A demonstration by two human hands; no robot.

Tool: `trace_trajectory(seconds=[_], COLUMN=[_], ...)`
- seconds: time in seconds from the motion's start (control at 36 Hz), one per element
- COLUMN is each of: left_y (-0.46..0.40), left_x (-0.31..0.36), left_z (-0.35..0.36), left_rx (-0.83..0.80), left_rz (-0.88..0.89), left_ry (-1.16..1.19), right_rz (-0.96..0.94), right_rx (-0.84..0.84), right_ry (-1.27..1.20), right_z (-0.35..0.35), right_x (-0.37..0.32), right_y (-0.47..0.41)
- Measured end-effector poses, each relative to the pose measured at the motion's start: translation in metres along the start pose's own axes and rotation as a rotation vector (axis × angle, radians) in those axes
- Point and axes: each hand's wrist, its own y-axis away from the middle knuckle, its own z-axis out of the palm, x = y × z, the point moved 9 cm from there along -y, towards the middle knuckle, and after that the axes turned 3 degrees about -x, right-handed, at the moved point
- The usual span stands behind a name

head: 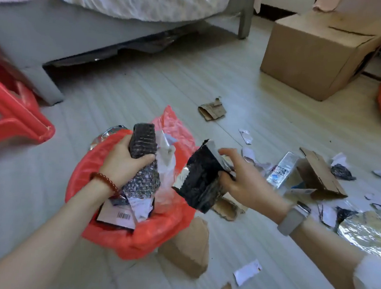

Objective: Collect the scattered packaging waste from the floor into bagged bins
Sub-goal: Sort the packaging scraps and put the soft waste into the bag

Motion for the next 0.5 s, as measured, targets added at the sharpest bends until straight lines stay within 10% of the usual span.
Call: trace_trajectory(seconds=[0.17,0.5], left_y=[0.02,0.029], left_x=[-0.076,-0.115], left_z=[-0.012,-0.072], left_rx=[-0.217,0.128], left_rz=[-0.162,-0.181], left_ry=[-0.364,-0.396], right_rz=[-0.162,-0.55], right_rx=[-0.031,-0.028], right_ry=[0.057,0.574], right_z=[0.022,0.107], right_x=[-0.067,-0.125], right_y=[-0.038,-0.064])
